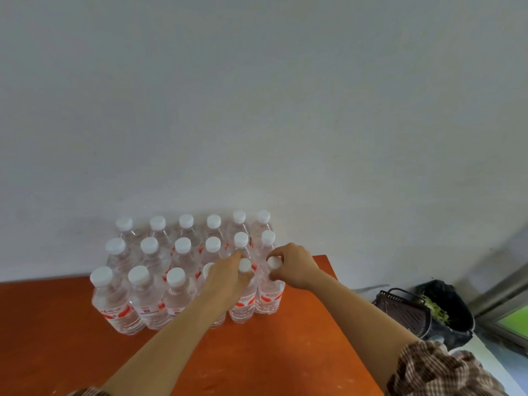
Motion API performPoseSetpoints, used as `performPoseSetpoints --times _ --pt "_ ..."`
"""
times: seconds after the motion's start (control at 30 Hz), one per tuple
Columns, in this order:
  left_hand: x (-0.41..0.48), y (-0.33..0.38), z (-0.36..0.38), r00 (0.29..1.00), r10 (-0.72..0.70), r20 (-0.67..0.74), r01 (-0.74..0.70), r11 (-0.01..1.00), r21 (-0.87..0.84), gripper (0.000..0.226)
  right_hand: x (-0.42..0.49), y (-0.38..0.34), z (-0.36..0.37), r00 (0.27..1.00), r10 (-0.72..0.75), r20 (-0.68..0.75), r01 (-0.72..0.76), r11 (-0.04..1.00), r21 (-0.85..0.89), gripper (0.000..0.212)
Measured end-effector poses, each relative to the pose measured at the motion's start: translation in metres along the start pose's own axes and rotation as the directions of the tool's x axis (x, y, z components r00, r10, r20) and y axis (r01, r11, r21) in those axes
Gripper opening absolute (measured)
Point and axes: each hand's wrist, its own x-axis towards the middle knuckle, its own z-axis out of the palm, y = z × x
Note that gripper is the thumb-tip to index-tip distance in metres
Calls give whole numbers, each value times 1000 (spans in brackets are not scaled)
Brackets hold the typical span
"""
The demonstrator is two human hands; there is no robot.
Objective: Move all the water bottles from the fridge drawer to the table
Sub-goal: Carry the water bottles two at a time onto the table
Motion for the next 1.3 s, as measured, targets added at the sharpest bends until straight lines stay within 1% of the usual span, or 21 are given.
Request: performPoseSetpoints --times 0.1,0.2,0.33,0.43,0.53,0.63,0.7,0.8,0.87,1.13,1.27,1.3 --pt "4 3 0 999 -43 2 43 997 70 21 -1 -1 2 999 -28 22 28 1000 -14 29" --pt "7 0 4 997 -75 0 75 990 116 31 -5 -3 3 998 -51 46 52 998 -23 35" --pt "8 -6 8 998 -54 -19 56 985 161 36 -6 0 4 1000 8 14 -8 999 -36 36" --pt "6 -5 11 998 -55 -30 60 983 175 36 -11 2 6 1000 28 2 -28 999 -36 50" --pt "3 -5 13 997 -61 -36 67 976 205 47 -17 2 9 999 30 -16 -30 1000 8 58" --pt "-1 -4 13 998 -58 -33 62 985 158 61 -22 3 9 998 49 -38 -48 998 41 51" --pt "-5 -2 13 999 -35 -40 40 991 128 64 -26 1 8 997 56 -45 -54 997 49 43" --pt "-10 0 11 998 -4 -70 12 992 123 64 -31 0 8 997 51 -63 -47 998 52 36" --pt "-13 2 9 997 10 -80 1 991 136 63 -36 -2 9 996 51 -75 -47 997 58 35" --pt "-24 21 14 986 116 -124 -85 969 233 45 -52 2 4 992 71 -103 -66 996 55 47" --pt "-26 33 25 974 203 -97 -171 949 265 42 -68 16 5 985 130 -117 -124 990 63 67" --pt "-25 38 29 970 225 -87 -192 940 282 40 -74 22 4 981 146 -125 -140 989 55 69"
